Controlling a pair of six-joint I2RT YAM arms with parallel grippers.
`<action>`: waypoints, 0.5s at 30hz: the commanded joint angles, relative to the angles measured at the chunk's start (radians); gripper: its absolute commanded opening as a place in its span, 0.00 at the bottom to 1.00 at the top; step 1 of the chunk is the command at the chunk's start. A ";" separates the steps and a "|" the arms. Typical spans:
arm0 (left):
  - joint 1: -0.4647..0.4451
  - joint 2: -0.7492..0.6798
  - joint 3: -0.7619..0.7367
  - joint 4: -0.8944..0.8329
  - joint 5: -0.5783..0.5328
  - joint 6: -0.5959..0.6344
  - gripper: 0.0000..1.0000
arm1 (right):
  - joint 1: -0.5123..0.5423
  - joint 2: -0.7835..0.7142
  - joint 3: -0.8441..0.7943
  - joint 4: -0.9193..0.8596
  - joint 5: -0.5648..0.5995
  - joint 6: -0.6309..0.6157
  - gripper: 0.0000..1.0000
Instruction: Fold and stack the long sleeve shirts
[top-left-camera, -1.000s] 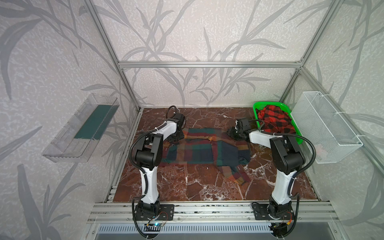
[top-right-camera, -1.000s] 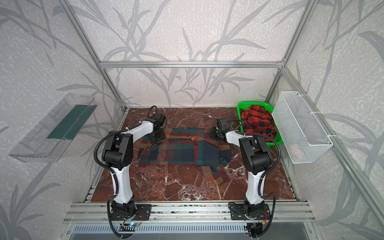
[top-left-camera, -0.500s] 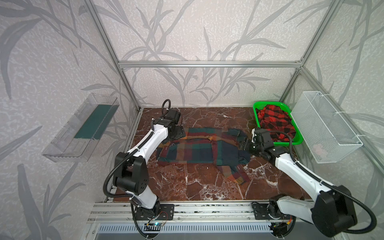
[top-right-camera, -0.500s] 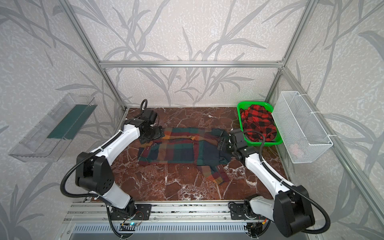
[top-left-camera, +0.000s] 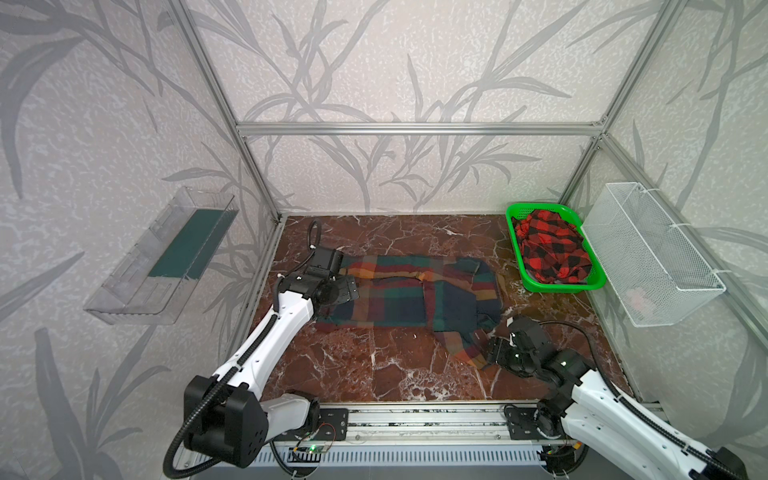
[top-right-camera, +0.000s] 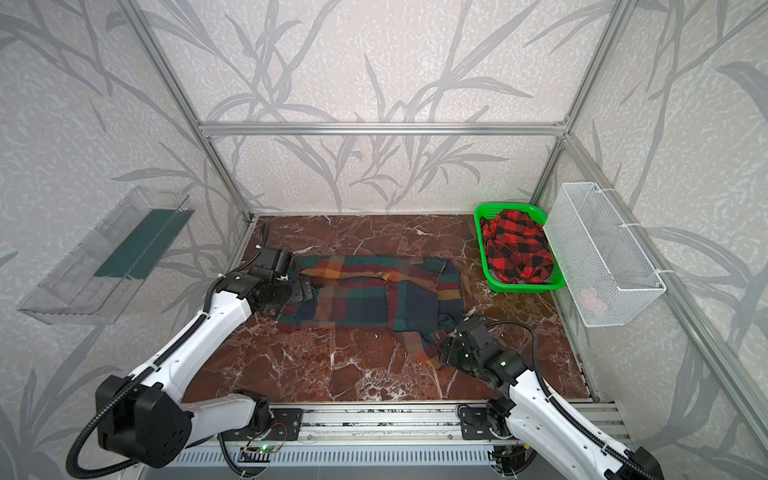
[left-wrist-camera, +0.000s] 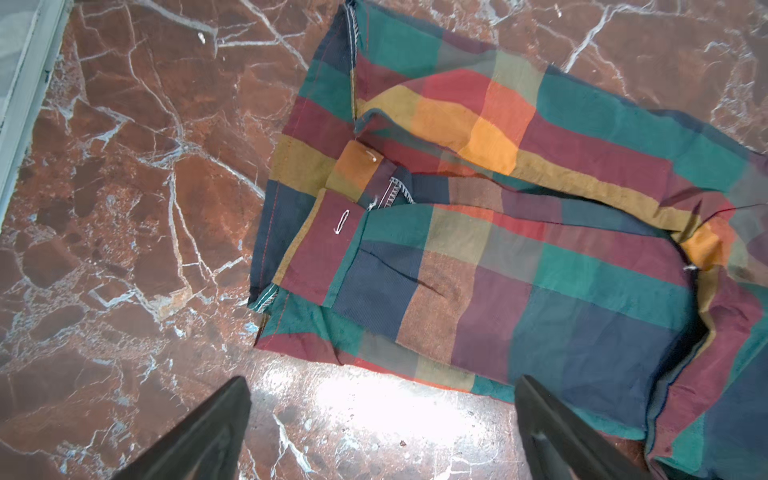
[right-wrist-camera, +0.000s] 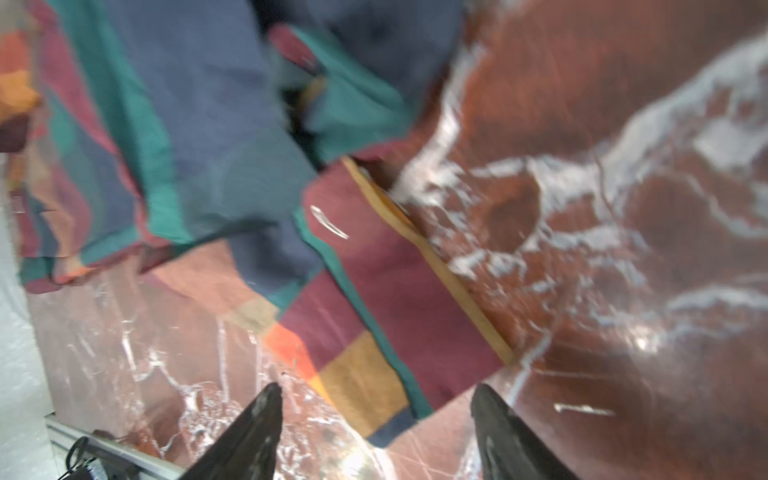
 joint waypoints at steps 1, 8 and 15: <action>0.001 -0.013 -0.006 0.013 -0.006 0.023 0.99 | 0.022 -0.022 0.011 -0.024 0.032 0.049 0.71; 0.002 -0.018 -0.018 0.019 -0.001 0.020 0.99 | 0.026 0.050 0.010 0.014 0.020 0.080 0.68; 0.003 -0.024 -0.018 0.019 -0.011 0.020 0.99 | 0.055 0.118 0.016 0.030 0.040 0.135 0.67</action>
